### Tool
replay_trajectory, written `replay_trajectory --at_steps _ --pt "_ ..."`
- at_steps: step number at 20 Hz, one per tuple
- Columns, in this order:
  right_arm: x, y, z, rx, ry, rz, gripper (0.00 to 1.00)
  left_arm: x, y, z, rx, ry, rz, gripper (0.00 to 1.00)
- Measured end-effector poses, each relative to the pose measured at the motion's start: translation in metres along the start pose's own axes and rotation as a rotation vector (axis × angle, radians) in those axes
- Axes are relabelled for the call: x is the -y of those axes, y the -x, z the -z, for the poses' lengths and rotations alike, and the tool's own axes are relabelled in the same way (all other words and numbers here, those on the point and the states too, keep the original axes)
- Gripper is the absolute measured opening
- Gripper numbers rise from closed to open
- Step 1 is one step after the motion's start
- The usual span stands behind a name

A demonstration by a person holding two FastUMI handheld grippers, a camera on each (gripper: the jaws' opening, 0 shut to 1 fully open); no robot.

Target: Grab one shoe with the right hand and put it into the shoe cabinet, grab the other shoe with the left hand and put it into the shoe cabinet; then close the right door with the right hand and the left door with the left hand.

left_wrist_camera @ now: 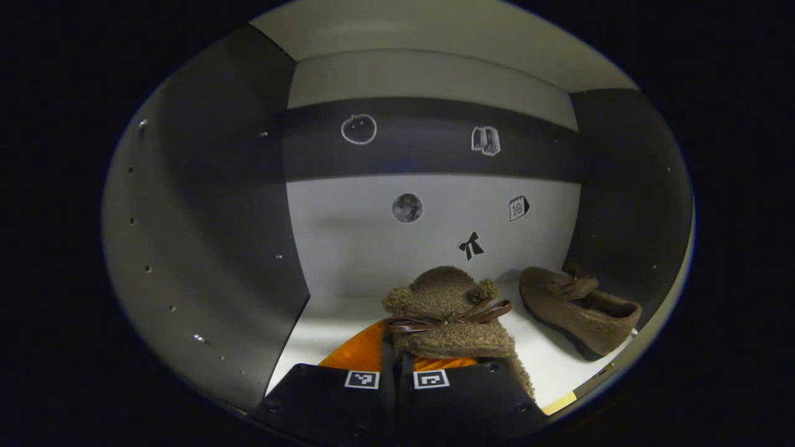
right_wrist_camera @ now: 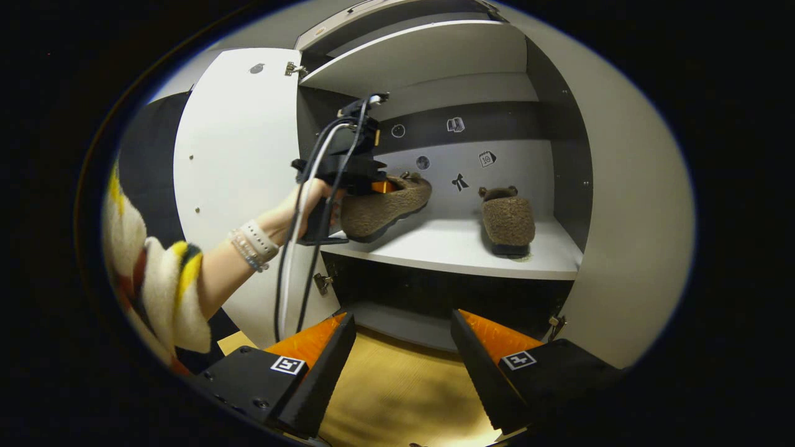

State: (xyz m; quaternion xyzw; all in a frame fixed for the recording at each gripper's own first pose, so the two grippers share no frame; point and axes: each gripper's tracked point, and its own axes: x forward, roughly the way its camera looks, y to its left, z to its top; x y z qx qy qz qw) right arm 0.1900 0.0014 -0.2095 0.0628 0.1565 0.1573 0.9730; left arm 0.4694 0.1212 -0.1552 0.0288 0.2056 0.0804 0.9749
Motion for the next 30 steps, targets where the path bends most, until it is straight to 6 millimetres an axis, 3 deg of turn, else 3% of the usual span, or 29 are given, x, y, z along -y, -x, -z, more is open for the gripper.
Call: replay_trajectory --at_steps 8,14,18,20,22,25,30 --pt "0.002 -0.003 0.005 -0.015 -0.041 -0.009 0.98 -0.006 -0.042 0.009 -0.074 -0.033 -0.049 0.06" --pt "0.000 -0.003 0.006 -0.024 -0.053 -0.029 0.99 -0.005 -0.045 0.014 -0.082 -0.029 -0.029 0.10" --pt "-0.003 0.000 0.002 -0.015 -0.061 -0.042 0.99 -0.016 -0.036 0.018 -0.091 -0.038 -0.056 0.27" --pt "-0.005 0.000 0.003 -0.018 -0.062 -0.046 0.99 -0.020 -0.031 0.018 -0.088 -0.035 -0.062 0.41" --pt "-0.009 0.002 0.001 -0.014 -0.062 -0.050 0.99 -0.021 -0.021 0.012 -0.067 -0.032 -0.057 0.57" --pt "-0.015 0.006 -0.002 0.000 -0.060 -0.044 0.99 -0.028 0.002 0.008 -0.035 -0.035 -0.061 0.89" --pt "-0.035 0.024 -0.012 0.039 -0.032 -0.021 0.98 -0.022 0.056 -0.006 0.050 -0.010 0.002 0.95"
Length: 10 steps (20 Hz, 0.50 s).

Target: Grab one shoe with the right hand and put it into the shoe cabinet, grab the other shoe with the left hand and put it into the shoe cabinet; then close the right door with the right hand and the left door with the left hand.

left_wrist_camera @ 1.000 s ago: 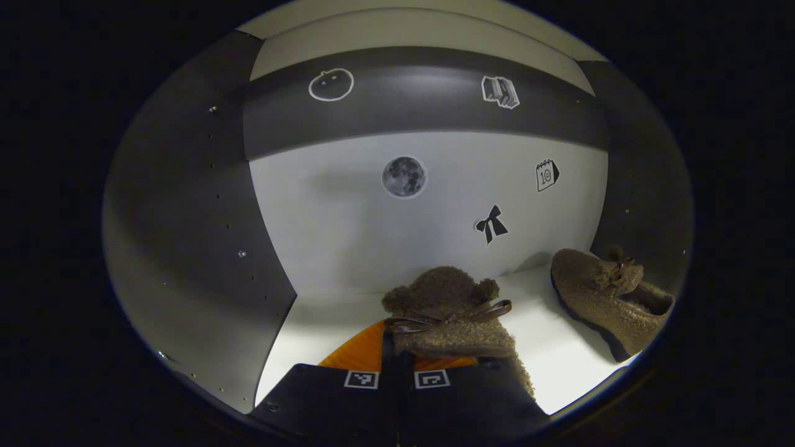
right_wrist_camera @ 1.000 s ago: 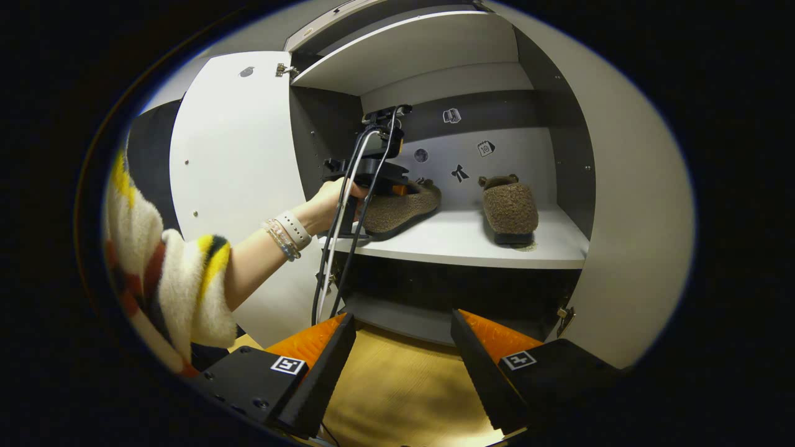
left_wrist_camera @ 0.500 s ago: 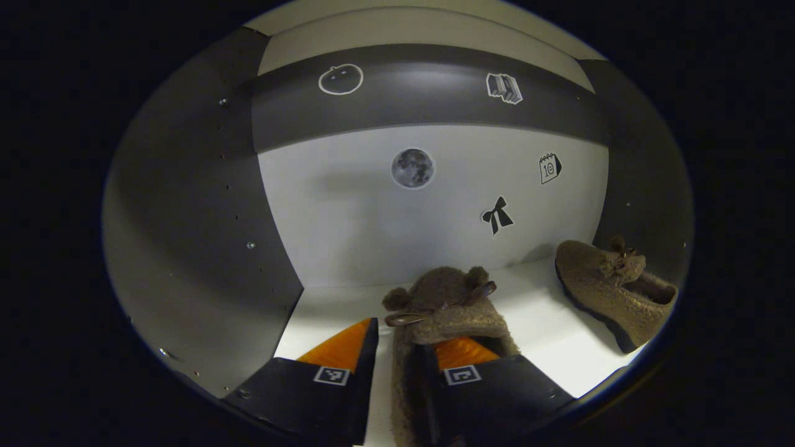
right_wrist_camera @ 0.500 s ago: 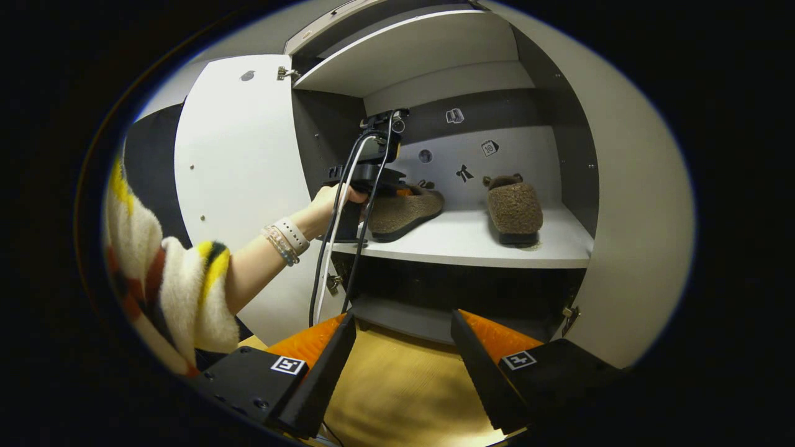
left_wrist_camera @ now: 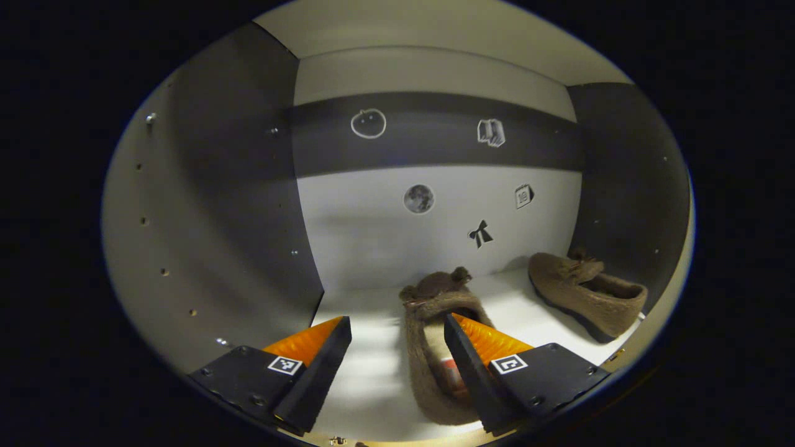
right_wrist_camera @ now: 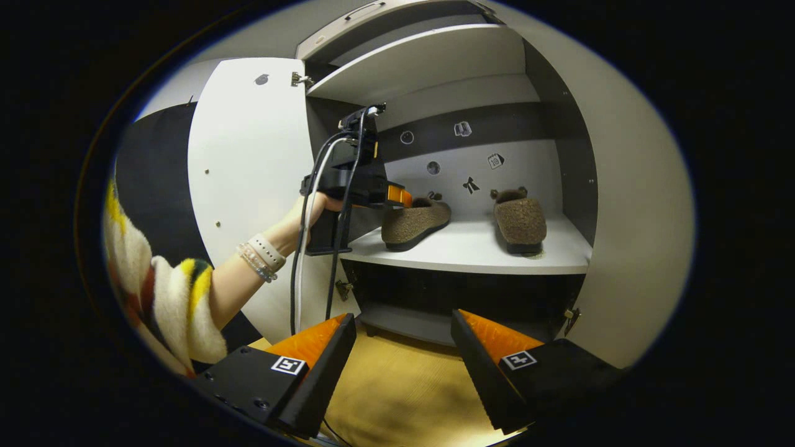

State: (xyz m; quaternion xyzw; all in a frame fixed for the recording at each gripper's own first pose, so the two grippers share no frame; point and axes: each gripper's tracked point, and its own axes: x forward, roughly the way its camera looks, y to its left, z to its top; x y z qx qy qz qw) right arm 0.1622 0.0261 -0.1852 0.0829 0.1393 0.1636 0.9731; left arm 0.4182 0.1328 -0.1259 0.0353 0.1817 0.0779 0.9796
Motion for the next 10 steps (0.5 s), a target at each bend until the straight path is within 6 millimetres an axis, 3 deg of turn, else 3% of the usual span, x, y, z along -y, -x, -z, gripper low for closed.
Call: replay_trajectory --at_steps 4,7,10 --pt "-0.021 0.030 -0.017 0.051 0.050 0.053 0.99 0.024 0.072 -0.023 0.091 0.046 0.105 0.94" --pt "-0.022 0.066 -0.049 0.139 0.109 0.144 0.99 0.037 0.147 -0.032 0.159 0.037 0.171 0.94" --pt "-0.021 0.111 -0.084 0.235 0.118 0.237 0.99 0.049 0.227 -0.025 0.195 0.029 0.249 0.93"
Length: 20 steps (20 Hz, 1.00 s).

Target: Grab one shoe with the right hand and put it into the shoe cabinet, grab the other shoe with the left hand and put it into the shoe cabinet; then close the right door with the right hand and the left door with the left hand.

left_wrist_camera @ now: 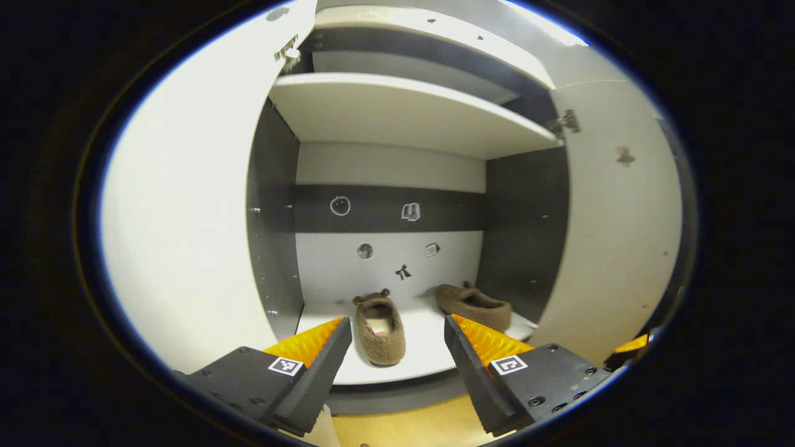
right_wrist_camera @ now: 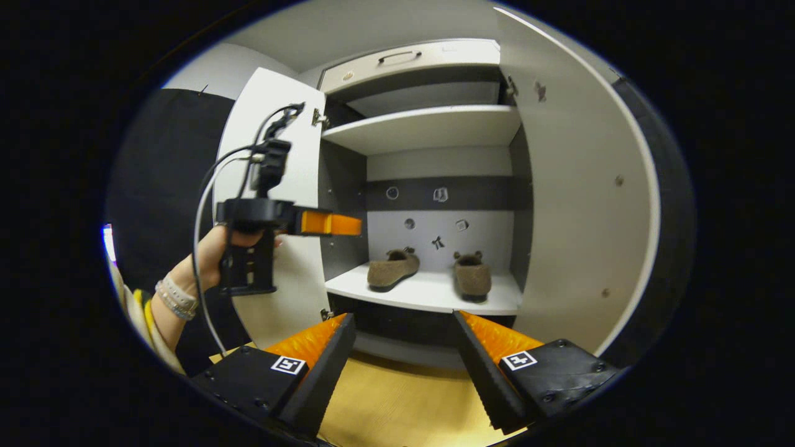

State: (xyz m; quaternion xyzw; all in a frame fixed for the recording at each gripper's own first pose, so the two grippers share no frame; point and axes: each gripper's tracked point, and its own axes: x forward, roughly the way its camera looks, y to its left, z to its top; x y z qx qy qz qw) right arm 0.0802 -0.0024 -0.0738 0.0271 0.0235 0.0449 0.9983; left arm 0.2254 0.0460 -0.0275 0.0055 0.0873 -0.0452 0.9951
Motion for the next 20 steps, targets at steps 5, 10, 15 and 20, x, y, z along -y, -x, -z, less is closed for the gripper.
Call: replay_trajectory --at_steps 5,10,15,20 --pt "0.050 0.070 -0.032 0.046 -0.009 0.190 0.99 0.041 0.108 0.004 0.029 0.022 0.135 0.94" --pt "0.129 0.123 -0.045 0.050 0.066 0.383 0.98 0.058 0.187 0.006 0.051 0.104 0.229 0.95" --pt "0.206 0.112 -0.053 0.043 0.101 0.471 0.99 0.048 0.246 0.007 0.061 0.136 0.237 0.95" --pt "0.227 0.071 -0.050 0.016 0.081 0.389 0.99 0.018 0.292 0.006 0.094 0.180 0.141 0.95"
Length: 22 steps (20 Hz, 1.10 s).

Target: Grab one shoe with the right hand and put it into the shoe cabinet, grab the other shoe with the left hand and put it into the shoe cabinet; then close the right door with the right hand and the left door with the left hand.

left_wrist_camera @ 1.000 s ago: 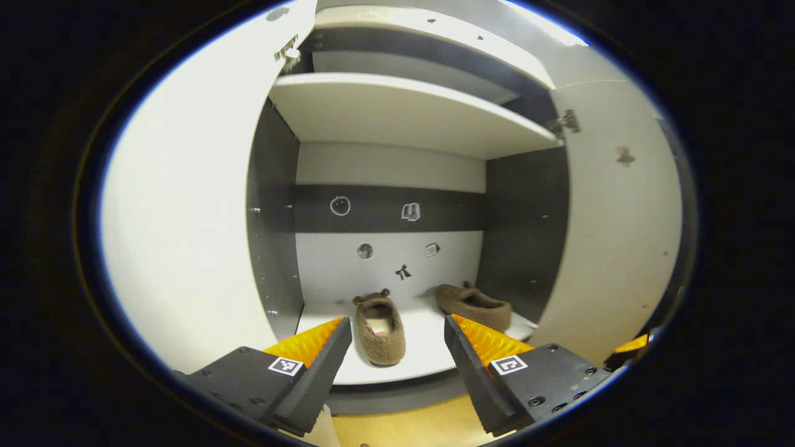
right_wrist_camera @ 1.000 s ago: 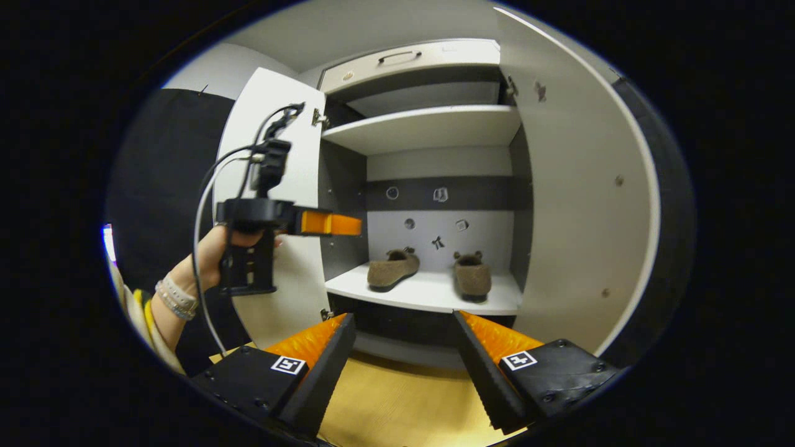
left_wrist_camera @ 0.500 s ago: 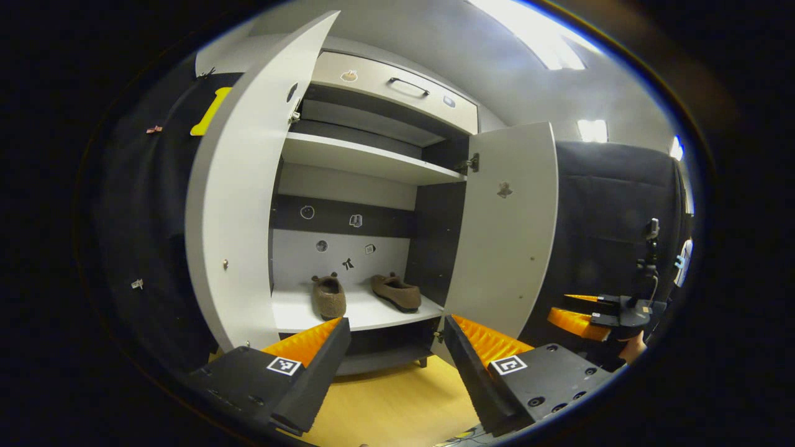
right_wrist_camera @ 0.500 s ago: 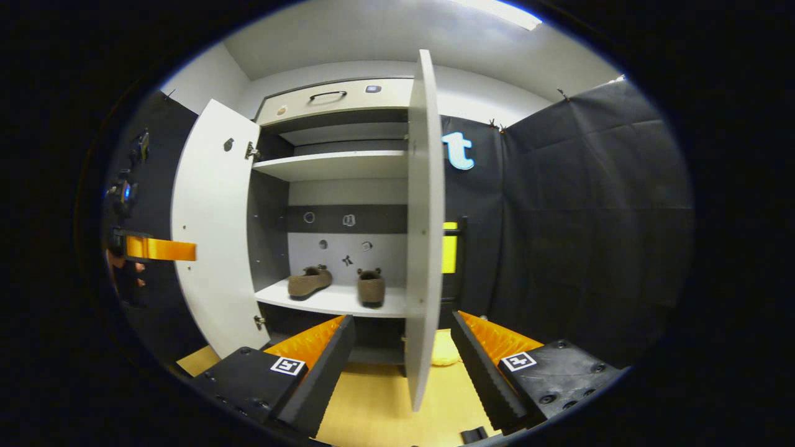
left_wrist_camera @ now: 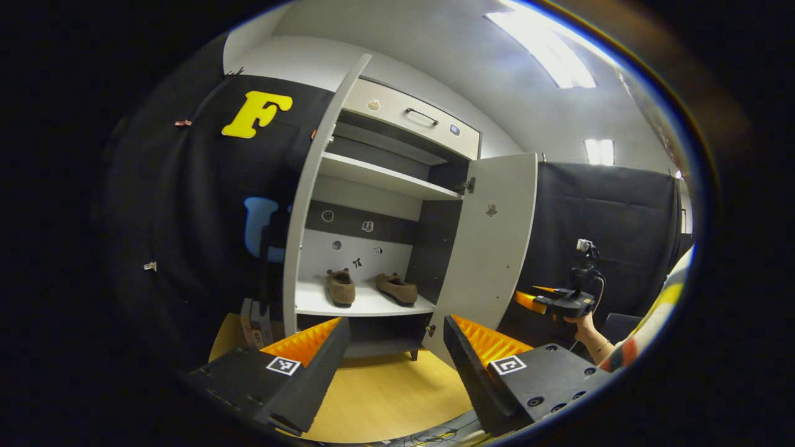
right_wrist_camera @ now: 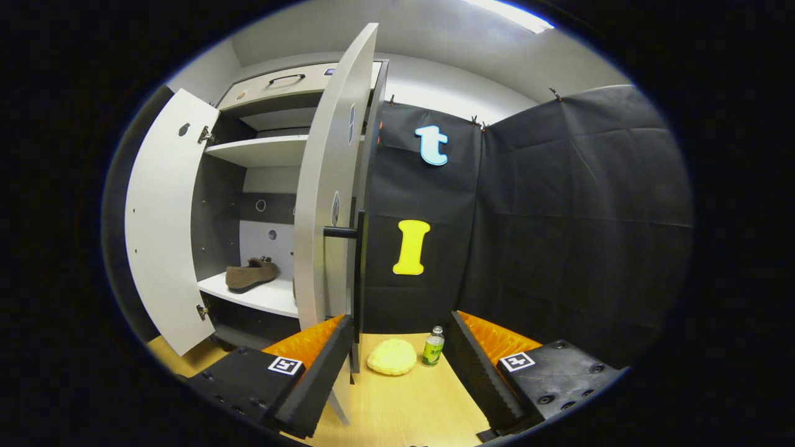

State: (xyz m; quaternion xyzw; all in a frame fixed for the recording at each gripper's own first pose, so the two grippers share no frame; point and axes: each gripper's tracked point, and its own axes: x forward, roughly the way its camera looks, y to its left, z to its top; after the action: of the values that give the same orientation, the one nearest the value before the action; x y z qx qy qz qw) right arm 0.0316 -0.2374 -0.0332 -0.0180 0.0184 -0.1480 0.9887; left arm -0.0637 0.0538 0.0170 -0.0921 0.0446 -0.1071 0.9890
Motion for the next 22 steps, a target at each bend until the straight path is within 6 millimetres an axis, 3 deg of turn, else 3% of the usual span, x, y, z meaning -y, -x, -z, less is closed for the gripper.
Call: replay_trajectory --at_steps 4,8,9,10,16,17,18,22 --pt "-0.009 -0.014 -0.001 0.002 0.003 -0.098 0.96 -0.019 0.025 -0.011 0.050 0.013 -0.082 0.95" --pt "-0.029 -0.017 -0.001 -0.011 -0.008 -0.202 0.96 -0.038 0.035 -0.012 0.045 -0.021 -0.177 0.95" --pt "-0.037 -0.018 -0.001 -0.012 -0.010 -0.224 1.00 -0.040 0.035 -0.012 0.043 -0.025 -0.191 0.95" --pt "-0.046 -0.018 -0.001 -0.014 -0.012 -0.245 0.96 -0.042 0.034 -0.013 0.042 -0.025 -0.199 0.95" --pt "-0.116 -0.028 -0.003 -0.001 0.011 -0.379 0.96 -0.051 0.023 -0.014 0.027 -0.034 -0.204 0.95" --pt "-0.126 -0.032 -0.003 0.001 0.004 -0.390 1.00 -0.054 0.023 -0.011 0.018 -0.040 -0.218 0.95" --pt "-0.135 -0.037 -0.004 0.003 -0.008 -0.399 0.96 -0.057 0.024 -0.009 0.010 -0.044 -0.229 0.95" --pt "-0.184 -0.061 -0.005 0.012 -0.044 -0.432 0.96 -0.067 0.032 -0.002 -0.002 -0.023 -0.269 0.95"
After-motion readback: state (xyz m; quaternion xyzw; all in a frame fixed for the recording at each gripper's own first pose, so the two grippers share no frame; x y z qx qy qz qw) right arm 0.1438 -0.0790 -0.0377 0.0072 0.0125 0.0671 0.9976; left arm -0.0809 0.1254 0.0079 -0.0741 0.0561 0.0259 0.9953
